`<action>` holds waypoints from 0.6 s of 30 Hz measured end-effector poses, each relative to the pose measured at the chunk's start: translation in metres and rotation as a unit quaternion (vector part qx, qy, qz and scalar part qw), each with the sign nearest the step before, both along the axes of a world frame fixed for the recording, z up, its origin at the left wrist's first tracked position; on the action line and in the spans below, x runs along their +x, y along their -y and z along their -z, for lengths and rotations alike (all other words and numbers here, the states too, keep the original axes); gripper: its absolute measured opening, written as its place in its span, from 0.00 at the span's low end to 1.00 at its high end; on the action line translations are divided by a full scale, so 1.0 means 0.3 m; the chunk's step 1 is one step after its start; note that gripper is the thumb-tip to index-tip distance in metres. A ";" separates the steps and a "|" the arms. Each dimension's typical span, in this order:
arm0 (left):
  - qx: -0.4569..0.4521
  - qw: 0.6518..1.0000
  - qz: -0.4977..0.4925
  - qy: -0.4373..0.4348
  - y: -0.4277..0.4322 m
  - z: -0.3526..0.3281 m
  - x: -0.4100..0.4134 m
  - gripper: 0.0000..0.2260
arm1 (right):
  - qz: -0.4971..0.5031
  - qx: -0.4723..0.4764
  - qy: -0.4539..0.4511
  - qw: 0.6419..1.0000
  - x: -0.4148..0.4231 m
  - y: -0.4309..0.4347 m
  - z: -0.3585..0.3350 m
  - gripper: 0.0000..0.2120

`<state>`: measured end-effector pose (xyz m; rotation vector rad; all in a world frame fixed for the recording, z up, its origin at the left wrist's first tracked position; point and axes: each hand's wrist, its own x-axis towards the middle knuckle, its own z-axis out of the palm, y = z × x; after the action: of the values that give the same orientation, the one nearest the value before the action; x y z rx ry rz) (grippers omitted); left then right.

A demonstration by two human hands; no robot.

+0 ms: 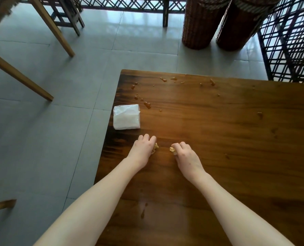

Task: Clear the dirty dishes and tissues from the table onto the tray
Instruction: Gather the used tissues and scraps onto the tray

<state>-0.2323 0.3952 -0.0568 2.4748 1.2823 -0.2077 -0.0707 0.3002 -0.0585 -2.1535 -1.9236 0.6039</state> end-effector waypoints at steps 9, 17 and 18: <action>-0.056 0.998 0.006 0.018 0.227 -0.022 -0.081 0.20 | 0.145 -0.009 -0.039 0.989 -0.020 0.390 -0.061 0.21; -0.089 0.984 0.103 0.115 0.433 -0.133 0.058 0.23 | 0.249 -0.026 -0.042 0.967 -0.005 0.728 -0.155 0.19; -0.090 0.982 0.116 0.119 0.459 -0.150 0.087 0.25 | 0.262 -0.027 -0.046 0.964 0.008 0.767 -0.172 0.19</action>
<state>-0.2063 0.2574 -0.0119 2.4027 0.8402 -0.0771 -0.0684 0.0702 -0.0068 -2.4740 -1.2169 0.6356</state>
